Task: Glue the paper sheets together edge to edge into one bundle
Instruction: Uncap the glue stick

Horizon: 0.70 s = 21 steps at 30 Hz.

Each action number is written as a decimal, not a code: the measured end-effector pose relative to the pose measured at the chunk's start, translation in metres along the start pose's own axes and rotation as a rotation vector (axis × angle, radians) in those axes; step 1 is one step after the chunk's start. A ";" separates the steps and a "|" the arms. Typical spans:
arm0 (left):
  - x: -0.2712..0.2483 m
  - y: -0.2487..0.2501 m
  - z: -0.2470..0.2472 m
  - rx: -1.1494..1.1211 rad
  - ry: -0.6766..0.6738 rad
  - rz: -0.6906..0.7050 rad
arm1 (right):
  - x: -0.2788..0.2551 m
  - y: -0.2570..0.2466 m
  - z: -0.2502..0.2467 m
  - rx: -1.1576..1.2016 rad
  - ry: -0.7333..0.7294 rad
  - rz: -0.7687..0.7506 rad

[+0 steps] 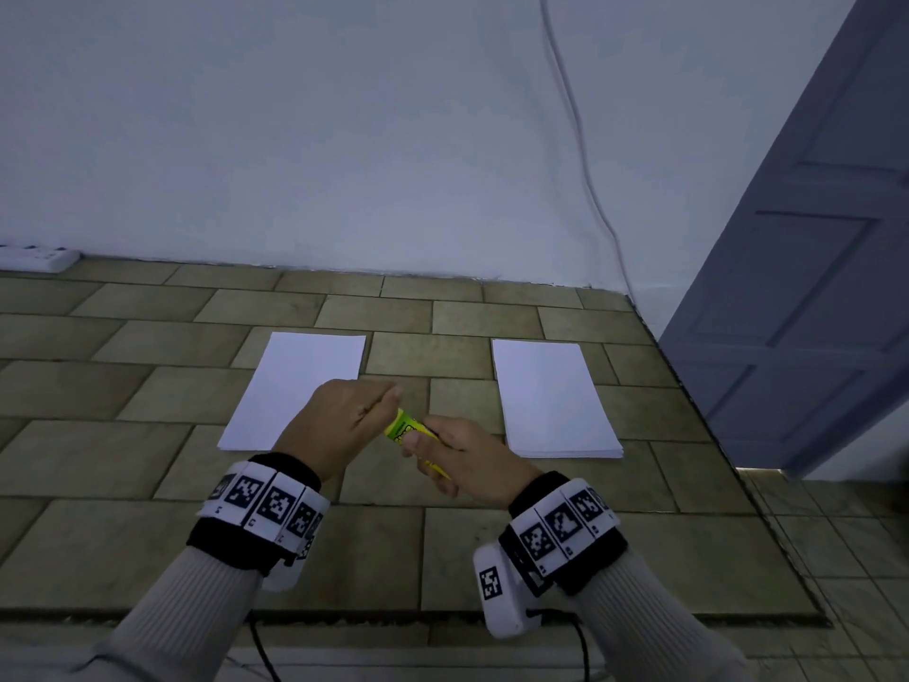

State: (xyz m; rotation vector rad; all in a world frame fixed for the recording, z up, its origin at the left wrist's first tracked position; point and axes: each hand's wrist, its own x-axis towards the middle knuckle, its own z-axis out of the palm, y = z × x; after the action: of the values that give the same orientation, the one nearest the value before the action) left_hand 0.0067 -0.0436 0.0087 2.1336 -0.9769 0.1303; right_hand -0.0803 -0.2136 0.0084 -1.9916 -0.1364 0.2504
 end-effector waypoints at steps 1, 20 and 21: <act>0.001 0.001 0.000 0.001 -0.024 -0.032 | 0.000 0.001 0.001 -0.065 0.028 -0.010; 0.002 -0.010 0.005 0.029 0.006 0.101 | -0.003 0.003 0.006 -0.043 0.023 0.019; 0.002 -0.009 0.005 0.014 0.013 0.071 | -0.003 0.003 0.007 -0.070 0.043 0.008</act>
State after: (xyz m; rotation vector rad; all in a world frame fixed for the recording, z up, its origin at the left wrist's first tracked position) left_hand 0.0131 -0.0443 -0.0001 2.1092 -1.0479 0.1860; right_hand -0.0845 -0.2092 0.0035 -2.0662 -0.1107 0.2101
